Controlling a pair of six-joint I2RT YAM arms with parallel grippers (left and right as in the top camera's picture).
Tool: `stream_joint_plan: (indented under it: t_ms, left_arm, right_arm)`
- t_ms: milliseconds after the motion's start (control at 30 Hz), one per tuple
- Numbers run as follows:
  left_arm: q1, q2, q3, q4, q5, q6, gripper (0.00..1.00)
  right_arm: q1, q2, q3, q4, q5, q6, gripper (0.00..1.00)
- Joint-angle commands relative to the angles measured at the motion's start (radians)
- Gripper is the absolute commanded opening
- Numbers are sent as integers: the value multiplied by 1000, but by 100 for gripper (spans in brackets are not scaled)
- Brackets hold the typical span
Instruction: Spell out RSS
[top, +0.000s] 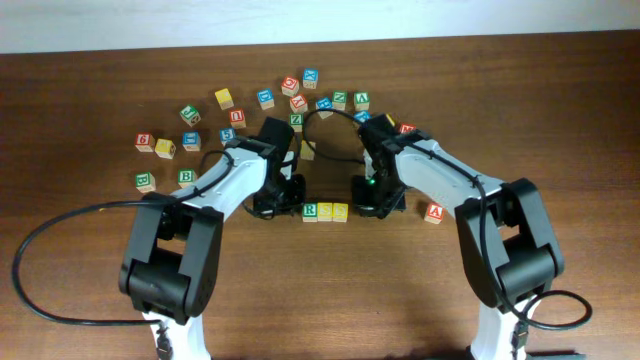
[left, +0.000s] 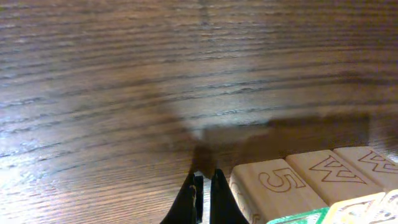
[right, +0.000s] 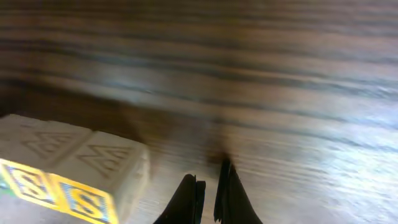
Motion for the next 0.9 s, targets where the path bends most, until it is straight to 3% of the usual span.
stream_joint_plan:
  t_ms: [0, 367, 867]
  left_arm:
    - [-4, 7, -10, 6, -8, -10, 0]
    - [-8, 7, -10, 13, -6, -10, 0]
    - [-8, 7, -10, 21, 49, -10, 0]
  right_arm:
    - [37, 2, -18, 40, -25, -10, 4]
    - [53, 2, -18, 112, -92, 17, 4]
    - [53, 2, -18, 86, -91, 79, 4]
